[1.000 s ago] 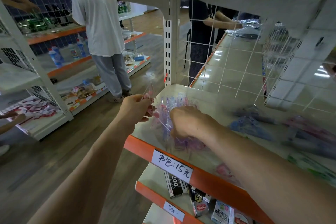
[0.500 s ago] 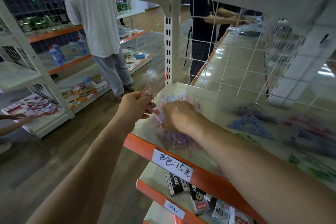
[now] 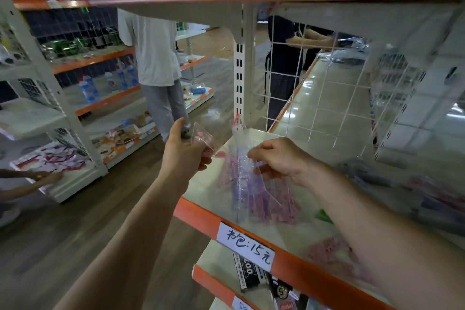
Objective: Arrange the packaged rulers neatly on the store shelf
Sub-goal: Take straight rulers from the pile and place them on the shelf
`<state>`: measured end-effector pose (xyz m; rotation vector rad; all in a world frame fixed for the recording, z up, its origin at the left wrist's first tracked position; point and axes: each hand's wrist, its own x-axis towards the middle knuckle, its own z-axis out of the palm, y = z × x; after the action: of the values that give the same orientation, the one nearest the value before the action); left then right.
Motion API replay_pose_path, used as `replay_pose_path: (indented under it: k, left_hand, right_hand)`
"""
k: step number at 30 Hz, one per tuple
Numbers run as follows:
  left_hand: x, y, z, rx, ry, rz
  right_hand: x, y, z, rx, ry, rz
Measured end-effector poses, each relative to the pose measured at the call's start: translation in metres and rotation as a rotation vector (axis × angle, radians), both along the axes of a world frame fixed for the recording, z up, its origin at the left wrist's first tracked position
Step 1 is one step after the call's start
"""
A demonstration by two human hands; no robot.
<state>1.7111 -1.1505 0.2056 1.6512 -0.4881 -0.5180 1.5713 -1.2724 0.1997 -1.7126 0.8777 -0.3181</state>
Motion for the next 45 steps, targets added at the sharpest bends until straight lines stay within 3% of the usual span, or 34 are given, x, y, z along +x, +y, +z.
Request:
replay_pose_path:
  k: [2, 5, 14, 22, 32, 39, 45]
  left_hand:
    - [-0.006, -0.001, 0.002, 0.036, -0.036, -0.058]
    - [-0.019, -0.005, 0.005, 0.081, -0.050, -0.134]
    - [-0.065, -0.041, 0.027, -0.017, 0.026, -0.386]
    - [-0.151, -0.081, 0.045, -0.019, 0.095, -0.609]
    - [-0.298, -0.135, 0.034, 0.109, -0.173, -0.869]
    - [-0.365, -0.143, 0.021, 0.122, -0.322, -0.975]
    - [-0.406, -0.142, 0.014, 0.159, -0.219, -1.004]
  right_hand:
    - [-0.009, -0.003, 0.001, 0.073, -0.080, 0.026]
    - [-0.024, -0.006, 0.008, 0.018, -0.120, 0.069]
    - [-0.092, -0.018, 0.042, -0.063, -0.211, 0.000]
    - [-0.207, -0.032, 0.066, -0.328, -0.007, -0.035]
    - [-0.389, -0.037, 0.090, -0.280, 0.468, -0.171]
    - [-0.499, -0.026, 0.074, -0.263, 0.600, -0.261]
    - [-0.536, -0.033, 0.035, -0.433, 0.741, -0.197]
